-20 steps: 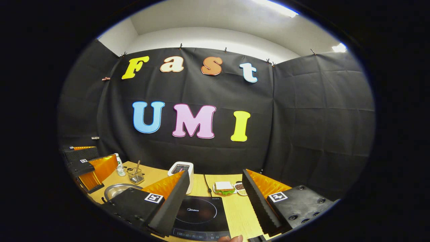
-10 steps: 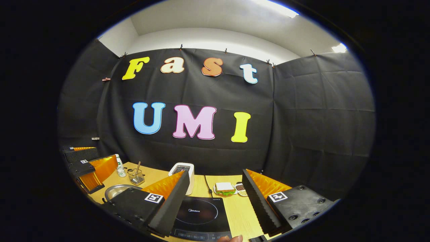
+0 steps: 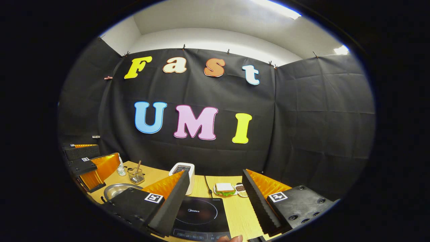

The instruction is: First push the handle of the pot to place it horizontally, then grasp the pot with both hands and set it on the induction cooktop.

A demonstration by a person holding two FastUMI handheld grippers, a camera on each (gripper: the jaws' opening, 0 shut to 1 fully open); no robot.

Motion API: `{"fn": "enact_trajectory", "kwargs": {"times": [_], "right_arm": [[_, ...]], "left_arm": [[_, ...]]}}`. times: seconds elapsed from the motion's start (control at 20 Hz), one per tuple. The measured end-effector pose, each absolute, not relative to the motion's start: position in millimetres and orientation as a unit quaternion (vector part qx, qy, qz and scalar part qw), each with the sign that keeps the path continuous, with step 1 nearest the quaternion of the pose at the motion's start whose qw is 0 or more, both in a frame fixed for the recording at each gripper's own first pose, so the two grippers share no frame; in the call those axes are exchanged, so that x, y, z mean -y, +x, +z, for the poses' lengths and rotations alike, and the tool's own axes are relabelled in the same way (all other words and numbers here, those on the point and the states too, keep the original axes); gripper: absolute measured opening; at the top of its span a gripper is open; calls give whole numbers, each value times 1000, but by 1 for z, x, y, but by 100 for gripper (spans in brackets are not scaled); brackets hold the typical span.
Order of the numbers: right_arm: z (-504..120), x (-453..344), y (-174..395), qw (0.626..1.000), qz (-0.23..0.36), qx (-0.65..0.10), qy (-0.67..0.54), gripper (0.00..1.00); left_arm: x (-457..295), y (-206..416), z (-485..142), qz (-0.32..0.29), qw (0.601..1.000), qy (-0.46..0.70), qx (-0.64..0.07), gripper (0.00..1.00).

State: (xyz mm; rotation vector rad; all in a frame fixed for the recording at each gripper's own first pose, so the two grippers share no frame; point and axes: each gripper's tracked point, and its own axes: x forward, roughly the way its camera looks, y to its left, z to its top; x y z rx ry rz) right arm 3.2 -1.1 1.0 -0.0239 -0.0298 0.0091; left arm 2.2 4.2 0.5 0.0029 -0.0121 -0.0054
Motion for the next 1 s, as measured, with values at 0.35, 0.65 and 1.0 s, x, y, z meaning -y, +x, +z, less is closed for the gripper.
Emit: {"fn": "enact_trajectory", "kwargs": {"times": [0.35,0.65,1.0], "right_arm": [[0,2,3,1000,0,12,-14,98],[-1,3,3,1000,-4,11,-16,98],[-4,2,4,1000,-7,3,-25,98]], "left_arm": [[25,-1,-6,-75,997,7,-12,29],[34,-7,-37,-103,992,33,-70,5],[48,-30,-112,-171,963,51,-200,5]]}}
